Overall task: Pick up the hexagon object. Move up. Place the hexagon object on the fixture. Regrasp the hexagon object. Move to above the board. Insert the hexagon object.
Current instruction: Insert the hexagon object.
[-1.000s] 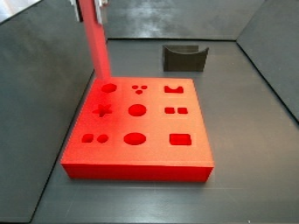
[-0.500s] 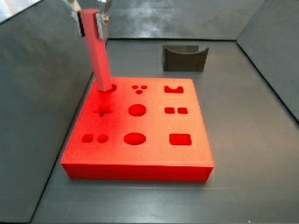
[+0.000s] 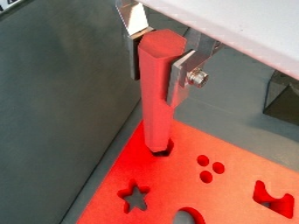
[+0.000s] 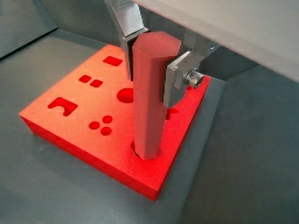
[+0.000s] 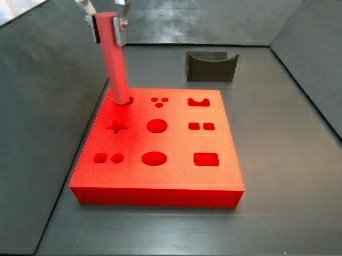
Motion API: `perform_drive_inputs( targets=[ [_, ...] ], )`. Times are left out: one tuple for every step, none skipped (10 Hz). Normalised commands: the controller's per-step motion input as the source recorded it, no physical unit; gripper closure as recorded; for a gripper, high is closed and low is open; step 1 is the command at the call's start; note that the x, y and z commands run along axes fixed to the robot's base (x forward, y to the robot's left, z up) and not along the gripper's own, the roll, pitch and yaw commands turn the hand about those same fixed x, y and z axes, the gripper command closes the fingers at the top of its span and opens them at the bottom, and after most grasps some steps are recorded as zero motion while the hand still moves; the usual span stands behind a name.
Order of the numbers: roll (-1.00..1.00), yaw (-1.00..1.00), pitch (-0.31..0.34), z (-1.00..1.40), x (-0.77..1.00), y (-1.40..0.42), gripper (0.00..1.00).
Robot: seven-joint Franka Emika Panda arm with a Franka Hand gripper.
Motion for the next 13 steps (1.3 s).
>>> perform_drive_inputs(
  targets=[
    [0.00, 0.00, -0.007, -0.07, 0.21, -0.05, 1.00],
    [0.00, 0.00, -0.007, -0.11, 0.19, 0.00, 1.00],
    [0.00, 0.00, 0.000, -0.15, 0.17, 0.00, 1.00],
    [0.00, 0.00, 0.000, -0.23, 0.16, 0.00, 1.00],
    [0.05, 0.00, 0.000, -0.45, 0.07, 0.00, 1.00],
    [0.17, 0.00, 0.000, -0.68, 0.04, -0.03, 1.00],
    [0.21, -0.04, 0.000, -0.67, 0.07, -0.11, 1.00],
    [0.21, -0.10, 0.000, -0.55, 0.12, -0.18, 1.00],
    [0.11, -0.05, 0.000, -0.27, 0.11, -0.11, 1.00],
    [0.11, 0.00, -0.086, -0.22, 0.00, -0.11, 1.00],
    [0.02, 0.00, -0.067, -0.23, 0.00, -0.02, 1.00],
    [-0.01, -0.07, -0.054, -0.15, 0.00, 0.00, 1.00],
    [-0.01, 0.00, 0.000, 0.00, 0.00, 0.00, 1.00]
  ],
)
